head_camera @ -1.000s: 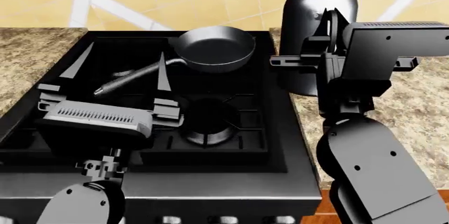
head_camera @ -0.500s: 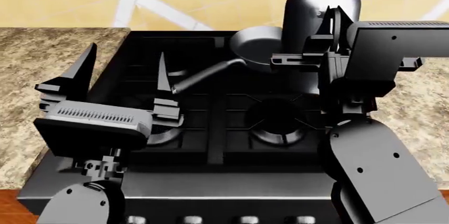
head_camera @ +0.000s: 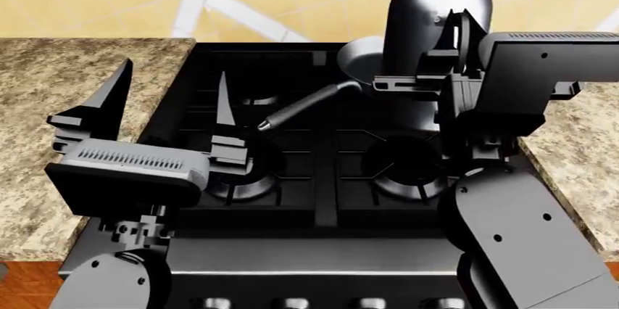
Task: Pick the kettle from the counter and place it on a stove burner. Then turn the burner on.
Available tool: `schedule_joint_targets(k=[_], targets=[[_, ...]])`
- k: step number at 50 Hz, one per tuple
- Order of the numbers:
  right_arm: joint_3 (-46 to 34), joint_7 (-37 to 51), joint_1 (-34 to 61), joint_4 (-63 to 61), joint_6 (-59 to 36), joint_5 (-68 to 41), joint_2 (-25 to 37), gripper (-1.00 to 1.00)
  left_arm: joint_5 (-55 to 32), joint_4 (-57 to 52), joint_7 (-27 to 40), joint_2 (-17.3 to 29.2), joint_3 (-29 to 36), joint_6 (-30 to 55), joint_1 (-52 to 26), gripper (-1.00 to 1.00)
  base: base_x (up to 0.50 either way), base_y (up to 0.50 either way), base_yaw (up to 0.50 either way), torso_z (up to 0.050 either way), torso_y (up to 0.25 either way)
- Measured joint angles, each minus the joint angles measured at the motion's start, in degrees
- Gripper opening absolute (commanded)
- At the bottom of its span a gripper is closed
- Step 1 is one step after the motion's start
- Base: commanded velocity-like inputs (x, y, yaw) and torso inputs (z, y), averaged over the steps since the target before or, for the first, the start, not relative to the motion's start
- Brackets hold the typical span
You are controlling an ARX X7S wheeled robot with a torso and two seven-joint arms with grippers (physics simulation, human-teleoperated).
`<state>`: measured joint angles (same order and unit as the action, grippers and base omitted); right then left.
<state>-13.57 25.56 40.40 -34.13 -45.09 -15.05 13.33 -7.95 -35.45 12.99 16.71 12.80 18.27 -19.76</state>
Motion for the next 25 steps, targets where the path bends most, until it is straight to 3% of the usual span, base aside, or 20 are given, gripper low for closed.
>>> schedule_joint_targets(k=[25], targets=[[-0.59,0.29,-2.38,1.71,2.59,-0.5,0.14,-1.0,-0.42,-0.07,0.57,0.51,0.27,-0.14,-0.04,1.0,0.0,0.0,0.0,0.0,0.0]])
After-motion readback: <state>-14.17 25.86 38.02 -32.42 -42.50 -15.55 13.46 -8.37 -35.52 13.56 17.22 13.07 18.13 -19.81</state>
